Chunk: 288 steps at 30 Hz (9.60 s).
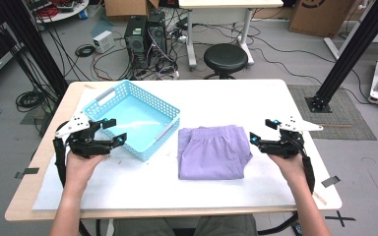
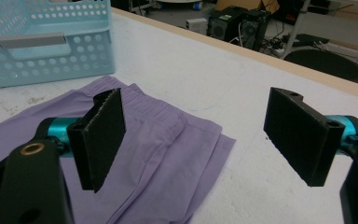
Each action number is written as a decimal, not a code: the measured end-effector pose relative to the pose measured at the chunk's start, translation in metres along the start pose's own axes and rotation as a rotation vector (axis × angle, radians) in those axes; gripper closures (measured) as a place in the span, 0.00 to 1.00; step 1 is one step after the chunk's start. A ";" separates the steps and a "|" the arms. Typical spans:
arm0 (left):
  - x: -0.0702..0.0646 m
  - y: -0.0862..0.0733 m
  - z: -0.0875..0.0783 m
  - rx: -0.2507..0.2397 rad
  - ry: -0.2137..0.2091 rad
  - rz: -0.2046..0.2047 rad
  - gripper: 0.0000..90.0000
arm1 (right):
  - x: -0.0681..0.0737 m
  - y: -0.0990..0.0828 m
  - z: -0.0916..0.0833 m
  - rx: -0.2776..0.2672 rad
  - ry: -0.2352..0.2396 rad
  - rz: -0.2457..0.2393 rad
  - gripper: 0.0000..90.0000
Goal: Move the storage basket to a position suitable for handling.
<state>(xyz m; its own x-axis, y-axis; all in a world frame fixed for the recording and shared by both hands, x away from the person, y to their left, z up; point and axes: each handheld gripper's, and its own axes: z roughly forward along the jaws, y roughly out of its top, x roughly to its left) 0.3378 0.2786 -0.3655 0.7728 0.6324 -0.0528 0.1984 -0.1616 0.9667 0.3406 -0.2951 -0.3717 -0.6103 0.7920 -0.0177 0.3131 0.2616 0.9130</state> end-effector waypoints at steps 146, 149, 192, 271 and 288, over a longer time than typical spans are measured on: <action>-0.104 0.015 0.175 0.160 0.134 -0.028 0.78 | 0.031 0.022 0.035 -0.065 0.103 0.062 0.24; -0.107 0.012 0.180 0.162 0.122 -0.037 0.77 | 0.030 0.021 0.035 -0.063 0.101 0.062 0.24; 0.115 -0.059 0.031 0.078 0.137 -0.087 0.30 | 0.113 0.005 0.112 0.120 0.227 -0.042 0.24; 0.037 -0.013 0.136 0.158 0.008 -0.048 0.50 | -0.009 0.045 0.108 0.193 0.148 0.030 0.33; 0.005 -0.007 0.161 0.160 0.033 0.018 0.45 | -0.027 0.020 0.102 0.216 0.014 0.006 0.50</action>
<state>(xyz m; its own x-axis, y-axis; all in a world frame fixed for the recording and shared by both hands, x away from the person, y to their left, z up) 0.4371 0.1605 -0.4124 0.7573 0.6526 -0.0252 0.2803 -0.2899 0.9151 0.4376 -0.2544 -0.3948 -0.6171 0.7869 -0.0052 0.4647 0.3698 0.8046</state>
